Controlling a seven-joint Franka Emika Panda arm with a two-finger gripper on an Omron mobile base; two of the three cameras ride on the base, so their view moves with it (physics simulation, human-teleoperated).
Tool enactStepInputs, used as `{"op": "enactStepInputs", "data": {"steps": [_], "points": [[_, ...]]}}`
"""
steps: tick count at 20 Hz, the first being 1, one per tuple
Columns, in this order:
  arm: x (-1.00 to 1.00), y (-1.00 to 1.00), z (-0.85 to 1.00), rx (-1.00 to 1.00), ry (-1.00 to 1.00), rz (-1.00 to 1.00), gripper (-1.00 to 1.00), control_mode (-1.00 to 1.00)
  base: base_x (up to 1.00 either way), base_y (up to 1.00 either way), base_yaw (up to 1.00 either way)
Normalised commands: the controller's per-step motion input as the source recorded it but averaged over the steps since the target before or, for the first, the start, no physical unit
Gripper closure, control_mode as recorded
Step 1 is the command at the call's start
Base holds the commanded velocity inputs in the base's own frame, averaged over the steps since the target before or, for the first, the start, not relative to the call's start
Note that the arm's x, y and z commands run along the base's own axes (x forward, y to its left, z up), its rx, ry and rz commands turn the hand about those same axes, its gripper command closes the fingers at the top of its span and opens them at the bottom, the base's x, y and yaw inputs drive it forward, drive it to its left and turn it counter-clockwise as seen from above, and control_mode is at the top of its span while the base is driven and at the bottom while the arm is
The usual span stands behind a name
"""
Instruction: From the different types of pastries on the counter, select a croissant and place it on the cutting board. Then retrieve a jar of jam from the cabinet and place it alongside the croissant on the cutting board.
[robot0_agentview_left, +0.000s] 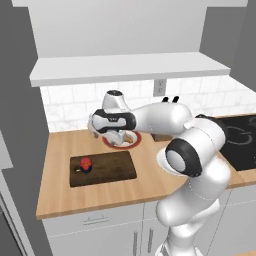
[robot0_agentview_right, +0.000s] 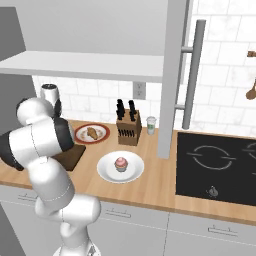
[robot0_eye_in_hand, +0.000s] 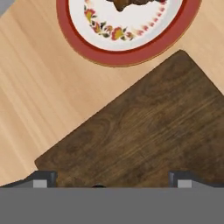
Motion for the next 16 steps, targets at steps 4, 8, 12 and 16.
{"op": "enactStepInputs", "data": {"steps": [4,8,12,16], "points": [[0.09,-0.06,0.11,-0.05,0.22,0.36,-1.00,-1.00,0.00,0.00,0.00],[-0.01,-0.23,0.63,0.00,0.02,0.69,-1.00,-1.00,0.00,0.00,0.00],[-0.04,-0.04,0.30,0.01,-0.02,0.40,-1.00,-1.00,0.00,0.00,0.00],[-0.53,0.04,-0.12,0.00,-0.01,0.07,-1.00,-1.00,0.00,0.00,0.00]]}}
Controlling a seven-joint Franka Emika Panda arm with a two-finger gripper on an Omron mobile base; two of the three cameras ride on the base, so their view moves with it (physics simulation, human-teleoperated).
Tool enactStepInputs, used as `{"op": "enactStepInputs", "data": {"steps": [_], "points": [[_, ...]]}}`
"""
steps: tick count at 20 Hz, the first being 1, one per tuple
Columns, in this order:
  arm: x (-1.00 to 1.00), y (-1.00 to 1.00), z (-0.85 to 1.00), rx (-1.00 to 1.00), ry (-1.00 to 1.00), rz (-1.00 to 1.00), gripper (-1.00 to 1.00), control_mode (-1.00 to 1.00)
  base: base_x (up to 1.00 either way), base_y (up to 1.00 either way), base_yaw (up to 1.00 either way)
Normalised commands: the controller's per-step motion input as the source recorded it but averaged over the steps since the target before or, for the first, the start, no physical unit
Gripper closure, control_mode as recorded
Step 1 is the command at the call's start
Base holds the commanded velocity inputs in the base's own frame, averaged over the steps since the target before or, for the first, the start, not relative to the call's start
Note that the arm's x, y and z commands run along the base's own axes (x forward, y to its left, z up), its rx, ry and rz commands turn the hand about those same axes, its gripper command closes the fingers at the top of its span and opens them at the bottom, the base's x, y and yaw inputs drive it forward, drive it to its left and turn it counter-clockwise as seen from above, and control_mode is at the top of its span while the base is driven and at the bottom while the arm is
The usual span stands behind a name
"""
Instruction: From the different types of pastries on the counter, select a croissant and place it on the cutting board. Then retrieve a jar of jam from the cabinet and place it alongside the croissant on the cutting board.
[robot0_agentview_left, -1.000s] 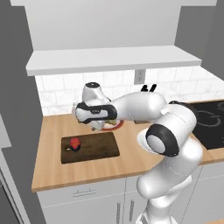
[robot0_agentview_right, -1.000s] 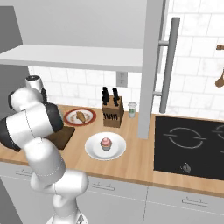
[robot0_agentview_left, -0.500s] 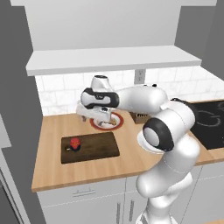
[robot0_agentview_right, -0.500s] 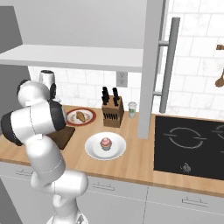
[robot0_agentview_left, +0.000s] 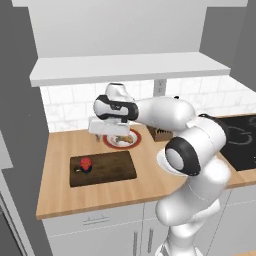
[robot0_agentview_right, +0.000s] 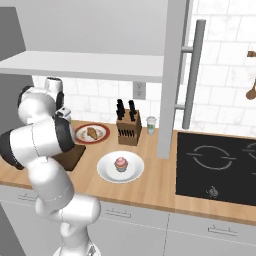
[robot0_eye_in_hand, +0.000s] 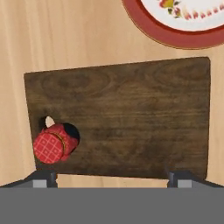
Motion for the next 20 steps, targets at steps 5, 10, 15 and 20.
{"op": "enactStepInputs", "data": {"steps": [5,10,15,20], "points": [[-1.00,0.00,-0.38,0.00,-0.14,0.17,-1.00,-1.00,0.00,0.00,0.00],[0.41,-0.72,1.00,0.30,-0.10,0.48,-1.00,-1.00,0.00,0.00,0.00],[0.08,-0.08,0.28,0.03,0.05,0.29,-1.00,-1.00,0.00,0.00,0.00],[0.50,-0.35,0.08,-0.03,-0.05,0.63,-1.00,-1.00,0.00,0.00,0.00]]}}
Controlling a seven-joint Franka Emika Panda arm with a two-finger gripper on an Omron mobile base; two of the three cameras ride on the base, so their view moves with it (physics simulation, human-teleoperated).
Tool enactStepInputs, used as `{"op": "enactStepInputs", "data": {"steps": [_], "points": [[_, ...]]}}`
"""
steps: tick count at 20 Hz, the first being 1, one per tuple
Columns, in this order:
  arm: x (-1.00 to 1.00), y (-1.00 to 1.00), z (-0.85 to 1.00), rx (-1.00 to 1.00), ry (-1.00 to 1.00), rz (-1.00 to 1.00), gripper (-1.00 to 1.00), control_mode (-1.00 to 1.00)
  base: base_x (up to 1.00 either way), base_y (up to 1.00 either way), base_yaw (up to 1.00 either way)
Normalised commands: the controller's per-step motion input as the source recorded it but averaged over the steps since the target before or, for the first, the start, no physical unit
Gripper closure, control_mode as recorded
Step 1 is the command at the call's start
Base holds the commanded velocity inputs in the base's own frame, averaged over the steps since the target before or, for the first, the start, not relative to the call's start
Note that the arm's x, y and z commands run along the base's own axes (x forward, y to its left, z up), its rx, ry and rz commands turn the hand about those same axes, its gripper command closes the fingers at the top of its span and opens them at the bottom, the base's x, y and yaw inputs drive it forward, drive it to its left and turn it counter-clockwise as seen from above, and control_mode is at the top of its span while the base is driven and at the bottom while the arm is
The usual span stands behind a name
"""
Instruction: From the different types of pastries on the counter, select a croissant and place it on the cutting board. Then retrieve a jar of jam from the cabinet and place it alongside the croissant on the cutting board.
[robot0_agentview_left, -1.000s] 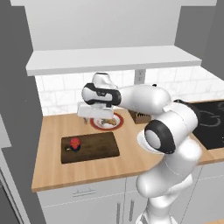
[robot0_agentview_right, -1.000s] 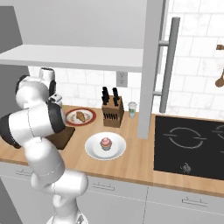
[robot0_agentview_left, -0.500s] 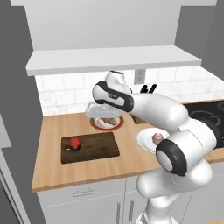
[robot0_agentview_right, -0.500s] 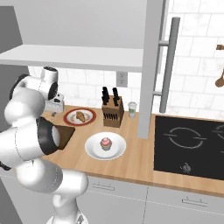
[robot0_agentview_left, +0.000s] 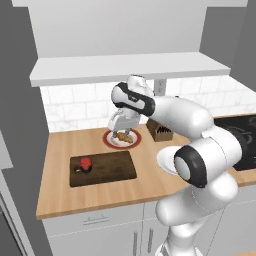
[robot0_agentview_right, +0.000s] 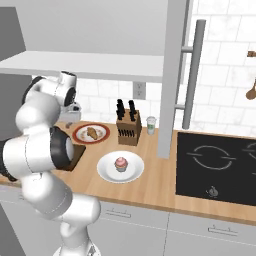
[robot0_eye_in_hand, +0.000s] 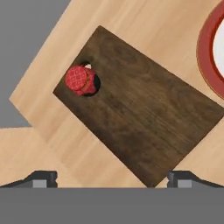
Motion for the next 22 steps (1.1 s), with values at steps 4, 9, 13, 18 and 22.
{"op": "enactStepInputs", "data": {"steps": [4,9,13,18,22], "points": [[0.18,-0.44,0.45,0.00,-0.25,0.63,-1.00,-1.00,0.00,0.00,0.00],[-0.56,-0.01,0.02,0.00,-0.28,0.12,-1.00,-1.00,0.00,0.00,0.00],[0.52,-0.66,0.32,0.01,-0.46,0.07,-1.00,-1.00,0.00,0.00,0.00],[0.49,-0.68,0.18,0.02,-0.30,0.01,-1.00,-1.00,0.00,0.00,0.00],[0.02,0.03,-0.41,0.05,0.04,-0.02,-1.00,-1.00,0.00,0.00,0.00]]}}
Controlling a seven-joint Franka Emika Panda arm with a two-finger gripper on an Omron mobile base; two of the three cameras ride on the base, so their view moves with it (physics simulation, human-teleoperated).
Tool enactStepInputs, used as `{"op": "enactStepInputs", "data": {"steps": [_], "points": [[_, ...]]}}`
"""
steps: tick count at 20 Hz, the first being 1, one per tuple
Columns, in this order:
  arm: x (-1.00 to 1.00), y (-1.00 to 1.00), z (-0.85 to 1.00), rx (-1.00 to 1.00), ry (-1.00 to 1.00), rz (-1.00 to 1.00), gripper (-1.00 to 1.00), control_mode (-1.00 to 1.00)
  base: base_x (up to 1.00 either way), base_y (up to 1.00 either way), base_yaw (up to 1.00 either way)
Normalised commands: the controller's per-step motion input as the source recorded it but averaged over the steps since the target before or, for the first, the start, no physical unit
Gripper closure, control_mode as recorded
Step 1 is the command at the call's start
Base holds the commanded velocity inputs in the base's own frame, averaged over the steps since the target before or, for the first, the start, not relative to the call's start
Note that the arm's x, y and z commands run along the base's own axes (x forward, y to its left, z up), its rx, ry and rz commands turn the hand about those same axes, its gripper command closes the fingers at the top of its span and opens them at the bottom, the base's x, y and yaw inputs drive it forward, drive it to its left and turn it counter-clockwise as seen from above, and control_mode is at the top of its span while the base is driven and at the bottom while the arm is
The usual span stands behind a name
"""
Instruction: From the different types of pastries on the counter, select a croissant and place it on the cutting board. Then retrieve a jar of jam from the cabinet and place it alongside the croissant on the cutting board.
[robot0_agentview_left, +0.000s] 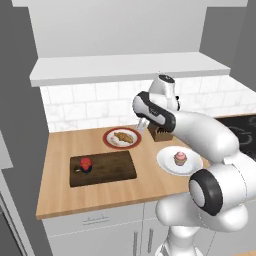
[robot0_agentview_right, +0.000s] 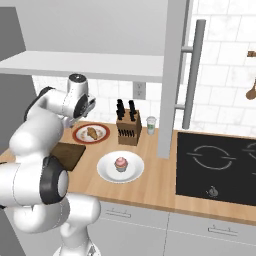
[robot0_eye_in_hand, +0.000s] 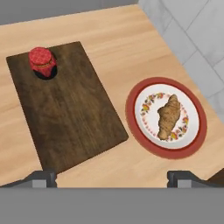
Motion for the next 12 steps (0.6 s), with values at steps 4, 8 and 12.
{"op": "enactStepInputs", "data": {"steps": [4,8,12], "points": [[0.02,0.01,-0.59,-0.05,0.12,-0.04,-1.00,-1.00,0.00,0.00,0.00],[0.53,-0.01,-0.01,0.00,-0.01,-0.08,-1.00,-1.00,0.00,0.00,0.00],[0.78,-0.01,0.00,0.00,-0.05,-0.12,-1.00,-1.00,0.00,0.00,0.00]]}}
